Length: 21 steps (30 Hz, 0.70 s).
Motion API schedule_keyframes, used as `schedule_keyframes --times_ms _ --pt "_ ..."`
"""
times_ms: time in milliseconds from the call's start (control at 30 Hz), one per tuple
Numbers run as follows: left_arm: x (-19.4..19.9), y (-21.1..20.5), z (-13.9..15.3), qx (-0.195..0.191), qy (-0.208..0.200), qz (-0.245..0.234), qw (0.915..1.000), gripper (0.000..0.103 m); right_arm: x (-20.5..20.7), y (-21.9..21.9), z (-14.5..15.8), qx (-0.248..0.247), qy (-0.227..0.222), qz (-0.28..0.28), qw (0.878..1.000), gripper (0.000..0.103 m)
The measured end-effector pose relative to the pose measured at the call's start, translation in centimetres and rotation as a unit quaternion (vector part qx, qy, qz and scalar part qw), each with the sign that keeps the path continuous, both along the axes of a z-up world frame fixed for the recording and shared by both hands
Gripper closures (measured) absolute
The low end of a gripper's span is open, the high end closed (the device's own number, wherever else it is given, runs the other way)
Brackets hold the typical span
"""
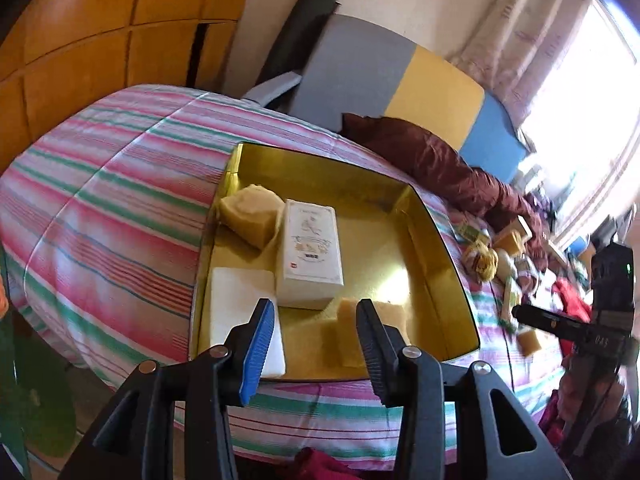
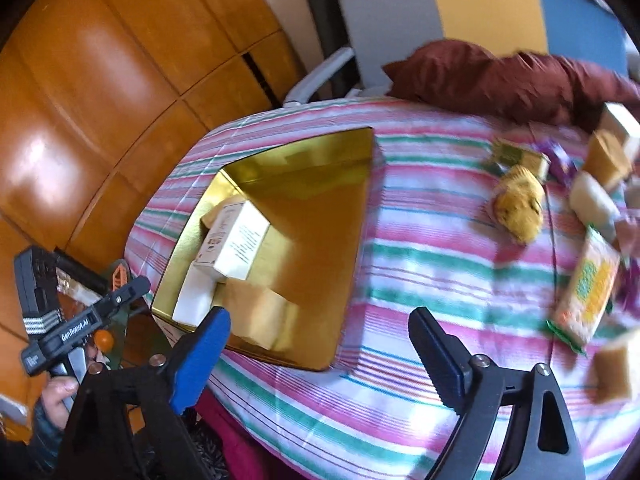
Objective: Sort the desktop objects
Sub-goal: 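Lower the eraser and sponge into the gold tray and open both tools, then return both tools to the pile and grasp the pink-white sock with the right tool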
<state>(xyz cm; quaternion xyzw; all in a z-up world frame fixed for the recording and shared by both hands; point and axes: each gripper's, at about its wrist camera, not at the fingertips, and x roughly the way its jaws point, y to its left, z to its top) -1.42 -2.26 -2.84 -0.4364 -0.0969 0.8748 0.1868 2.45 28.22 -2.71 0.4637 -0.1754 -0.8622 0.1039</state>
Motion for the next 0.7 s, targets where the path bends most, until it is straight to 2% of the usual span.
schedule_keyframes --times_ms 133,200,467,600,700 --pt "0.2 1.2 0.9 0.01 0.007 -0.029 0.9995 0.053 0.6 1.7 -0.1 0.003 0.0 -0.017 1.0 0.011" --pt "0.2 2.0 1.2 0.002 0.009 -0.038 0.9993 0.051 0.8 2.6 0.1 0.004 0.0 -0.029 1.0 0.011" --pt "0.2 6.2 1.5 -0.001 0.004 -0.104 0.9946 0.051 1.8 7.2 1.1 0.006 -0.003 -0.076 0.997 0.011" --pt "0.6 8.4 2.1 -0.001 0.011 -0.141 0.99 0.051 2.5 11.0 2.3 0.025 0.002 -0.115 0.993 0.012" --pt "0.6 10.2 2.3 -0.004 0.011 -0.167 0.9859 0.051 3.2 14.5 3.3 0.051 0.023 -0.155 0.986 0.013"
